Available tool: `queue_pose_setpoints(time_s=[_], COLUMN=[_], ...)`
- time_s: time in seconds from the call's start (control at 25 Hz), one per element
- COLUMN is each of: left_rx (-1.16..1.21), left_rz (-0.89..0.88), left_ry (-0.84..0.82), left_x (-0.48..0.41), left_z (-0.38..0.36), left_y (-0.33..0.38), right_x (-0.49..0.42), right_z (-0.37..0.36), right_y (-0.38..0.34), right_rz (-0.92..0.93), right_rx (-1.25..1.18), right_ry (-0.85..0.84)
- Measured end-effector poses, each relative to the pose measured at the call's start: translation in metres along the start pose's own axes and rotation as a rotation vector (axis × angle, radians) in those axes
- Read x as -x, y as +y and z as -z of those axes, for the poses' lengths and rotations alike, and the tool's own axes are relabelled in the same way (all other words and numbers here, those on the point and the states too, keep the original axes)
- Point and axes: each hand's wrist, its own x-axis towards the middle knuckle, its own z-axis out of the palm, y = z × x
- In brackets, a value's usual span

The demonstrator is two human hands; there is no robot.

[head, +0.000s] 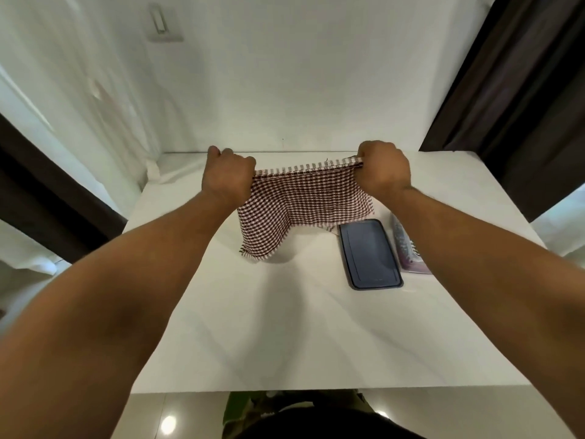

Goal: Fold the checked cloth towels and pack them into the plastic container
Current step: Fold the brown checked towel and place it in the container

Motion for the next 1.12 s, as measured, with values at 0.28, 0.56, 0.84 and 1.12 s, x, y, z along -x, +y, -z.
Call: queue_pose_setpoints(time_s=[0.28, 0.56, 0.84, 1.12], left_rx=[0.06, 0.211, 0.078, 0.349], left_rz=[0.105, -0.023, -0.281, -0.06], left_ry=[-0.072, -0.401, -0.819, -1.205], left_x=[0.018, 0.1, 0.163, 0.169], left_z=[-0.017, -0.075, -0.122, -0.137], left_y=[-0.01, -0.003, 0.058, 0.067], right_x=[0.032, 0.105, 0.157, 0.136], right_z=[-0.022, -0.076, -0.126, -0.127], right_y=[0.039, 0.102, 0.132, 0.097], right_rz=[0.023, 0.12, -0.047, -0.38], right_rx=[0.113, 0.343, 0.398, 0.163], right_ry=[0.039, -0.439, -0.888, -0.438])
